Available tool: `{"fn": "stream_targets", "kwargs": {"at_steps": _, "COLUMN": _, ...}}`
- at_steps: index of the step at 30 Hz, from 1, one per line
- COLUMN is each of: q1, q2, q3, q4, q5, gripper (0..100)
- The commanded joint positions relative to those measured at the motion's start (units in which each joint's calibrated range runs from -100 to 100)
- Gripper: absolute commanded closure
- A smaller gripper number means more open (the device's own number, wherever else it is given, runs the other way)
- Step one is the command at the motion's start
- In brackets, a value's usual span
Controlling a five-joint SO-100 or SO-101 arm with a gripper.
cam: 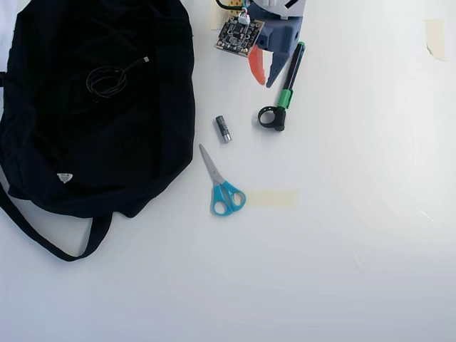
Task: Put the cable into the black bag
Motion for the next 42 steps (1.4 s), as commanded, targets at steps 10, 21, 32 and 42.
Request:
{"fn": "stream_targets", "kwargs": {"at_steps": 10, "q1": -1.3, "q2": -28.49, "q3": 34.93, "q4": -12.04, "q5": 8.78, "gripper": 98}}
{"fn": "stream_targets", "kwargs": {"at_steps": 21, "q1": -4.74, "q2": -51.31, "q3": 56.22, "q4": -12.21, "q5": 8.94, "gripper": 98}}
{"fn": "stream_targets", "kwargs": {"at_steps": 32, "q1": -4.36, "q2": -58.12, "q3": 64.85, "q4": -5.75, "q5": 8.67, "gripper": 98}}
{"fn": "stream_targets", "kwargs": {"at_steps": 42, "q1": -4.07, "q2": -58.03, "q3": 64.85, "q4": -5.93, "q5": 8.78, "gripper": 98}}
